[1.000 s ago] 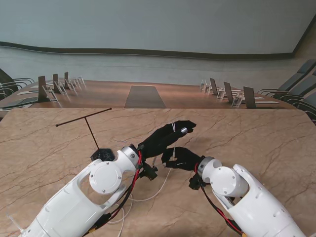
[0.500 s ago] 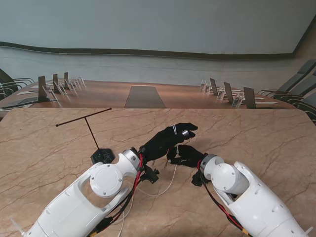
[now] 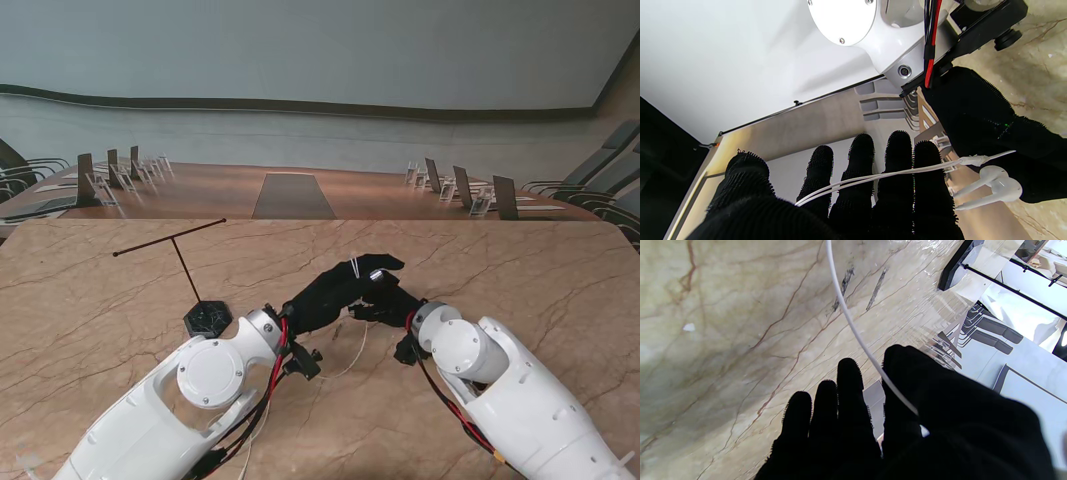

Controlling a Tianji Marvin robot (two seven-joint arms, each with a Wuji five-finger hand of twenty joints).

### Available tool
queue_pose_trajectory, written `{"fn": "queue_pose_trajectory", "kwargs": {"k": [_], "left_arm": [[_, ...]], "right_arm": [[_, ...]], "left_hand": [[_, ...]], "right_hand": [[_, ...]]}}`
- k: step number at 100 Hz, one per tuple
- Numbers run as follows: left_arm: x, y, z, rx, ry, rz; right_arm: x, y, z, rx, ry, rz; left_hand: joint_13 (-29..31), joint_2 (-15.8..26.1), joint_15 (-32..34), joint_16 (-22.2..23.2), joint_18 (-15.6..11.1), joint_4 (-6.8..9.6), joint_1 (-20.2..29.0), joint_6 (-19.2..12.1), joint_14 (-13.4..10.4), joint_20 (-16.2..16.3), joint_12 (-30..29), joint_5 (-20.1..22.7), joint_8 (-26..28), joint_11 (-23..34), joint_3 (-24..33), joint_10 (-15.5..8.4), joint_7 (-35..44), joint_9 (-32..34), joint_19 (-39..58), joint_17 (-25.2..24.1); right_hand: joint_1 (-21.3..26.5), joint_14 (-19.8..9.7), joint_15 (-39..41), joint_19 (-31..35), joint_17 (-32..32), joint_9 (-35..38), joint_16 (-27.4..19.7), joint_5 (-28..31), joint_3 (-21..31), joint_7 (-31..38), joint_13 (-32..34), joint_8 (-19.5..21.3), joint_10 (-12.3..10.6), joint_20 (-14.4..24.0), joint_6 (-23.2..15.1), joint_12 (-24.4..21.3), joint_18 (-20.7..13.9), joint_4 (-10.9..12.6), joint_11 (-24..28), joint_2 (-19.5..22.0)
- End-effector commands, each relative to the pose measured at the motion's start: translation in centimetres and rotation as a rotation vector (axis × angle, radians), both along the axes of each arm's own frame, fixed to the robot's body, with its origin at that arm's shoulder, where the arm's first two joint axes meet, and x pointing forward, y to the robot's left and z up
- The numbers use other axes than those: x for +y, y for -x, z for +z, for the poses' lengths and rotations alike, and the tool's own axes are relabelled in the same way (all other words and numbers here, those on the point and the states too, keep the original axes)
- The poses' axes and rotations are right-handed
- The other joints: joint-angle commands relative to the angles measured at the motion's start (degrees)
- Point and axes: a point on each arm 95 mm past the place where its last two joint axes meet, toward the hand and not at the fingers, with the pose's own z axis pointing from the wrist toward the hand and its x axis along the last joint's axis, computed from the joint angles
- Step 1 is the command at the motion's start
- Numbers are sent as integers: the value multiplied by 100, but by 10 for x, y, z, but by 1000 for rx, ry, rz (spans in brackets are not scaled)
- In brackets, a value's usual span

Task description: Take the wired earphone off the rack, coil the cable and place them on the table

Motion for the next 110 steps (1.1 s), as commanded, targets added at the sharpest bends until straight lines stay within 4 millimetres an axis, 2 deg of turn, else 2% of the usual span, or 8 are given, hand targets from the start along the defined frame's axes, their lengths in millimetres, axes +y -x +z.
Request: {"fn": "queue_pose_trajectory", "kwargs": {"k": [1,34,45,61,66,79,110], "left_arm": [[-1,4,-1,7,6,-11],[3,7,-6,29,-12,-22],[5,8,-8,28,-24,-18],[6,7,-11,27,-37,-14],[6,8,-11,28,-39,-15],[7,8,-15,36,-54,-15],[14,6,-24,45,-106,0]], "right_arm": [[2,-3,7,-12,-2,1],[-3,-18,27,-74,-2,-6],[-6,-23,37,-107,-8,-7],[-10,-28,51,-151,-17,-1],[-10,-28,55,-163,-20,4],[-13,-28,65,-195,-23,16],[-18,-24,86,-276,-27,52]], "left_hand": [[163,-85,113,77,98,-18,107,-228,99,135,73,14,59,150,5,28,131,135,236,103],[270,-60,171,92,321,-17,62,-179,236,218,85,64,56,209,-6,127,96,255,415,226],[242,-98,155,73,380,-15,25,-173,304,215,102,103,58,247,-17,374,91,300,401,177],[143,-82,94,27,429,-4,-23,-178,348,182,141,133,64,326,1,387,82,309,313,68],[186,-70,125,36,515,-7,-30,-149,413,202,181,174,73,390,3,425,93,384,351,85],[226,-40,201,67,625,-13,-48,-115,480,281,549,255,116,691,3,432,117,518,484,37],[539,5,609,587,844,-24,-48,162,619,547,1469,807,461,1160,-4,439,600,864,959,-9]], "right_hand": [[413,-159,107,218,-117,-163,73,118,436,1041,-103,244,70,-124,-826,88,-330,494,130,238],[415,-145,125,233,-104,-213,77,42,357,1098,-93,146,40,-128,-850,87,-325,481,129,259],[419,-132,139,244,-91,-192,83,42,354,1102,-74,114,50,-126,-856,87,-316,492,133,247],[404,-129,137,249,-92,-184,82,38,349,1119,-79,90,46,-129,-857,81,-314,501,123,238],[388,-132,137,249,-96,-184,82,36,337,1124,-82,84,43,-130,-860,80,-316,502,120,241],[373,-130,129,246,-105,-188,78,20,320,1119,-86,58,41,-135,-861,72,-320,516,103,240],[362,-128,114,246,-102,-155,70,48,315,1135,-89,10,36,-142,-835,61,-319,548,79,229]]}}
